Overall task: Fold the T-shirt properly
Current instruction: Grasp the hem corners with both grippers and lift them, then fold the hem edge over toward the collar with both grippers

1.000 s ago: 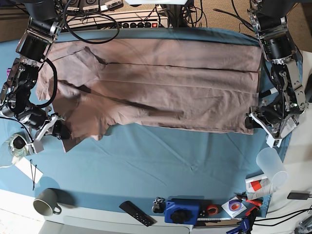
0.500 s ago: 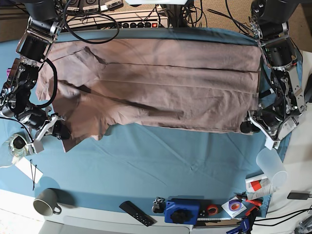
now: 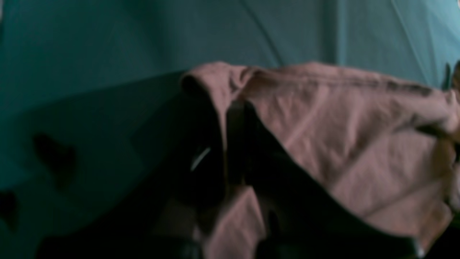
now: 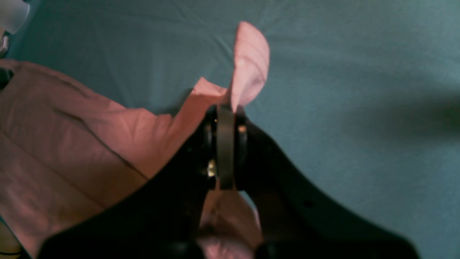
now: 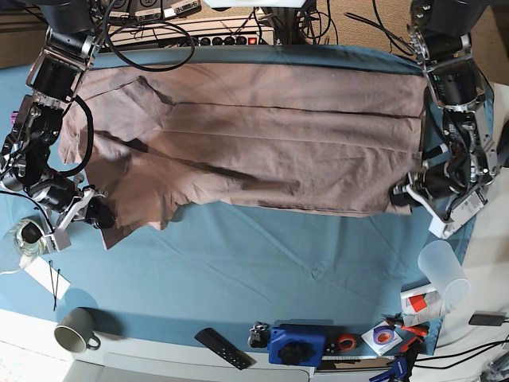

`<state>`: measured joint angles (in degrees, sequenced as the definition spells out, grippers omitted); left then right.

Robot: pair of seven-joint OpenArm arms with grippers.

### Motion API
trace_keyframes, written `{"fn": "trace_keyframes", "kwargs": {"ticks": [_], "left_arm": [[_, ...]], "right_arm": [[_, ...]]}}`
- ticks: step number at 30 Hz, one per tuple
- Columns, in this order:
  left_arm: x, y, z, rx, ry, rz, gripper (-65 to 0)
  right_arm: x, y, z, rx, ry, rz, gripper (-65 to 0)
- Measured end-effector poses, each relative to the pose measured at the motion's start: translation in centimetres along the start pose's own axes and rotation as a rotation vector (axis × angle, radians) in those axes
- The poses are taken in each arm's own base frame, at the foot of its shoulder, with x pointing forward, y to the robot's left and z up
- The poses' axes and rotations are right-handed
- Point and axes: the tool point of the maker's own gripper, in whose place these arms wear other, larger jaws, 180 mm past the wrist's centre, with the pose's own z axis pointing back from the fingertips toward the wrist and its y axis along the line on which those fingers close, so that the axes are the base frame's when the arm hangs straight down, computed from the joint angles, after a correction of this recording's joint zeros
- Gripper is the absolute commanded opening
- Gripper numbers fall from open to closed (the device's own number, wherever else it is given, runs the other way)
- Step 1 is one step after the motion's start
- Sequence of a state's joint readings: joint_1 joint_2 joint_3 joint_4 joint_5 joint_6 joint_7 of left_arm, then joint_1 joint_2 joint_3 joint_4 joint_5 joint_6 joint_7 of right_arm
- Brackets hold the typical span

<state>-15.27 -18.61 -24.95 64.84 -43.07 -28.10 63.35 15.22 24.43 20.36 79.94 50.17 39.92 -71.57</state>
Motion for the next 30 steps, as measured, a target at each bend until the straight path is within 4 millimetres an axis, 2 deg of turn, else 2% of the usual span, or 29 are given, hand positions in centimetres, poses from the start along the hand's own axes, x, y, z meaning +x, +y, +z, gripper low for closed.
{"fn": "trace_keyframes", "kwargs": {"ticks": [3,6,9,14,16,19,23,27,30], "left_arm": [[-0.1,-1.1,1.3,-0.074,0.024,0.009,-65.0],[1.6,-0.9,3.2,-0.058,0.004,-0.039,-65.0],[2.3,-1.9,5.0,-0.122,-0.011,-0.036,-65.0],[2.6,-2.4,6.0,-0.188,-0.063,-0.034,-65.0],[2.2,-2.9,6.1,-0.231,-0.078,-0.013,-65.0],[0.5,-3.1,6.2,-0.269,-0.072,0.013,-65.0],[-1.7,-2.8,6.3,-0.276,-0.045,0.033,-65.0],[-1.8,-2.5,7.7,-0.261,-0.087,0.030,-65.0],[-1.4,-2.6,9.1,-0.253,-0.133,0.012,-65.0]], "right_arm": [[0.4,0.4,0.0,0.024,-0.021,-0.009,-65.0],[0.5,0.4,0.5,0.036,-0.033,-0.028,-65.0],[0.4,0.5,1.4,0.069,-0.051,-0.069,-65.0],[-0.7,0.3,2.7,0.094,-0.053,-0.123,-65.0],[-0.9,0.2,3.2,0.103,-0.074,-0.145,-65.0],[-1.9,0.3,3.5,0.092,-0.058,-0.144,-65.0],[-2.6,1.5,4.4,0.077,-0.039,-0.082,-65.0],[-3.7,2.4,5.2,0.065,-0.013,-0.043,-65.0],[-5.0,2.2,5.7,0.049,0.005,-0.060,-65.0]]}}
